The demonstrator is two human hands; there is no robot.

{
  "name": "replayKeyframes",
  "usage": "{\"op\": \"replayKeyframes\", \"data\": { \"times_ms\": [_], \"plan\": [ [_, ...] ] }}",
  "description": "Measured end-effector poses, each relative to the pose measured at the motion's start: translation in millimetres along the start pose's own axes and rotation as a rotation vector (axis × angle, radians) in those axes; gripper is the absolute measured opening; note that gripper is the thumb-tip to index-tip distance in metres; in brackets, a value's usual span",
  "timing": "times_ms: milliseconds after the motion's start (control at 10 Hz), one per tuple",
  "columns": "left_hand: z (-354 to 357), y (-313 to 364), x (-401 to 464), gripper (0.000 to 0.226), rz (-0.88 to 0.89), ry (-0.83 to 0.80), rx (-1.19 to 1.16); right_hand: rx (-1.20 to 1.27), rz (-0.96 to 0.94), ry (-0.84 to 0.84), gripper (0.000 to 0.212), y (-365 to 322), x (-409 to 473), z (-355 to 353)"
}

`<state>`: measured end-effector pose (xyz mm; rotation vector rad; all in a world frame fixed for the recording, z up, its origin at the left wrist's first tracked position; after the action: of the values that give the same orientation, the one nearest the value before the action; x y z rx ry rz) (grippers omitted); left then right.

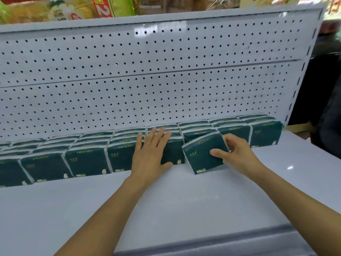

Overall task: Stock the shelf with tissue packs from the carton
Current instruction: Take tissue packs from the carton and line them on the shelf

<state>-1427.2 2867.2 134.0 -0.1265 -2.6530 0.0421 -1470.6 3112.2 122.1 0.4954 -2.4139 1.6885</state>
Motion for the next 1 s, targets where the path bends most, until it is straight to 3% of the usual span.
{"op": "replayKeyframes", "data": {
  "times_ms": [100, 200, 400, 800, 900, 1000],
  "plan": [
    [13, 1, 7, 0.092, 0.010, -0.060, 0.171, -0.027, 0.025, 0.128, 0.020, 12, 4, -14],
    [13, 0, 9, 0.086, -0.018, -0.027, 0.167, -0.233, 0.002, 0.154, 0.014, 14, 7, -14],
    [15, 1, 9, 0.085, -0.017, 0.047, 0.113, -0.359, 0.072, 0.187, 0.033, 25, 18, -2],
    [14, 3, 10, 0.083, -0.037, 0.012, 0.131, -0.537, 0.085, 0.154, 0.036, 14, 19, 9],
    [9, 5, 10, 0.083, -0.058, -0.007, 0.125, -0.695, 0.104, 0.105, 0.039, 8, 15, 7],
    [-5, 10, -2, 0.081, -0.086, 0.017, 0.058, -0.976, 0.088, 0.045, 0.060, -6, 2, 5]
  ]
}}
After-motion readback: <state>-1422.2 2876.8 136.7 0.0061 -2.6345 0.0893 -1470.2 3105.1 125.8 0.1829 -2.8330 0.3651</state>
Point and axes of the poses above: each hand's wrist, its own x-axis towards the middle knuckle, its own z-axis out of the palm, y = z × x, the point moved 7 cm from there along x, towards the middle knuckle, and after that the axes turned 2 degrees about -z, right-handed, at the moved point
